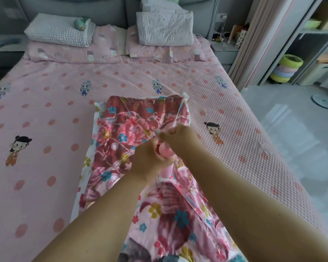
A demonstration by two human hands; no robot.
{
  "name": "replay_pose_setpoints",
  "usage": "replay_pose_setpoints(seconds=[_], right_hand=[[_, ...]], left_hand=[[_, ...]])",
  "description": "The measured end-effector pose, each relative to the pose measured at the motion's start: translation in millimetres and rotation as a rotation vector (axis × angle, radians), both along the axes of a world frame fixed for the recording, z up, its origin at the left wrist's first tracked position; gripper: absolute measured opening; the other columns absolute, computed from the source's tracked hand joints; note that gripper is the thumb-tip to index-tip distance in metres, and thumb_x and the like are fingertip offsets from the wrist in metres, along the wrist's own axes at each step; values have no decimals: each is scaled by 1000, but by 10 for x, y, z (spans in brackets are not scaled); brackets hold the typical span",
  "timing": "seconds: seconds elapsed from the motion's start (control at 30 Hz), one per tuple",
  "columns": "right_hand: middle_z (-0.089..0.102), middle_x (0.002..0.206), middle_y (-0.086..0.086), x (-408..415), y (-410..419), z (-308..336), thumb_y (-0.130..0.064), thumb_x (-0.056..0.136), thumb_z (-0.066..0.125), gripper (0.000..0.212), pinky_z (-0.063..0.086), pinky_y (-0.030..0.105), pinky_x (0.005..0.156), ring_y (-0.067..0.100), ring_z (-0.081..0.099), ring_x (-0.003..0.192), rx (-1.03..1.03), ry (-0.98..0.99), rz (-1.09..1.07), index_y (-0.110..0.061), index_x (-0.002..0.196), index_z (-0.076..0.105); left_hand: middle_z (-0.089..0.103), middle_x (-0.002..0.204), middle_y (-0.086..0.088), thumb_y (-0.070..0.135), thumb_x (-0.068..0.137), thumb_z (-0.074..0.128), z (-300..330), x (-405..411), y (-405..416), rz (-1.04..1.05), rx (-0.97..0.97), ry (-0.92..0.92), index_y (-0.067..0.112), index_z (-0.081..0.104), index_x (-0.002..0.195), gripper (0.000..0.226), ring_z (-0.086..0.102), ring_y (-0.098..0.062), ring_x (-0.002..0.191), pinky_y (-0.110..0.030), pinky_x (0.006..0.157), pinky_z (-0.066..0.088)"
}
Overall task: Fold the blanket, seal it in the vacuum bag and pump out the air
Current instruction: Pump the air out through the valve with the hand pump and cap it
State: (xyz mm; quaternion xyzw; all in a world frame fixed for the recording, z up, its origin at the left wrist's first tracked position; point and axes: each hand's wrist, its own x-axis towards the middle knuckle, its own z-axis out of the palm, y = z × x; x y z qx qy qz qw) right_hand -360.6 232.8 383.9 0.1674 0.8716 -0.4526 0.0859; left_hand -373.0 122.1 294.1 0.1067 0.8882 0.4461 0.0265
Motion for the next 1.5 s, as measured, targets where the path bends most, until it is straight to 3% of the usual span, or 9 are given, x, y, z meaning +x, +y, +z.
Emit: replay_pose_setpoints(seconds=[0.07,0.23,0.4,0.6,0.77,0.97,1.17,1.37,1.5], right_hand=[[52,67,9,17,-16,-18,-42,83,69,49,37,27,57,15,42,56,-25,-45,-6,6,89,68],[54,45,-2,-151,25,471,-51,74,73,31,32,13,35,5,37,37,-226,452,2,-21,65,73],[53,67,7,62,-7,10,-39,85,67,44,39,24,57,13,44,56,-19,-66,22,4,91,69],[50,46,0,-109,-22,516,-52,74,72,33,25,12,34,6,27,35,-242,518,22,-21,64,73],[59,73,6,50,-19,8,-43,85,65,43,39,26,61,14,45,58,40,-100,48,-1,88,69],[52,41,-9,-58,-36,573,-48,75,72,31,30,13,35,6,32,34,-271,475,40,-23,58,71],[52,71,8,148,-45,41,-43,85,65,45,36,26,60,15,41,56,26,-95,60,2,84,67],[63,49,-7,-83,-49,594,-51,73,71,32,36,12,40,4,43,40,-255,467,45,-26,53,69],[55,63,-2,80,-49,80,-36,85,67,29,43,23,58,12,48,58,-36,19,25,-17,64,61]], left_hand=[[58,60,21,38,56,87,-6,-5,-24,3,-9,-7,33,51,65,37,56,5,60,-15,55,42],[69,82,14,36,57,90,-24,-15,-47,-24,38,-39,32,61,82,39,63,-7,74,-29,68,55],[65,71,15,39,59,86,-1,1,-14,-30,-27,-11,27,62,84,36,64,-5,70,-23,64,52],[69,85,14,34,58,90,-15,13,-55,-16,55,-44,31,62,85,39,64,-8,76,-31,70,56],[69,77,12,36,61,85,14,26,-12,-30,-25,-9,22,64,84,34,65,-7,73,-30,68,56],[68,81,15,35,57,91,-6,29,-60,-12,34,-37,31,61,81,39,63,-8,74,-25,67,54],[57,63,19,38,57,87,17,81,-16,-3,-49,12,33,51,68,38,60,-3,65,-24,60,49],[67,80,17,35,58,90,13,51,-53,13,52,-49,32,61,84,39,63,-2,74,-22,66,53],[63,71,17,35,58,87,-8,76,-34,-7,6,-4,30,58,81,37,61,0,67,-16,62,49]])
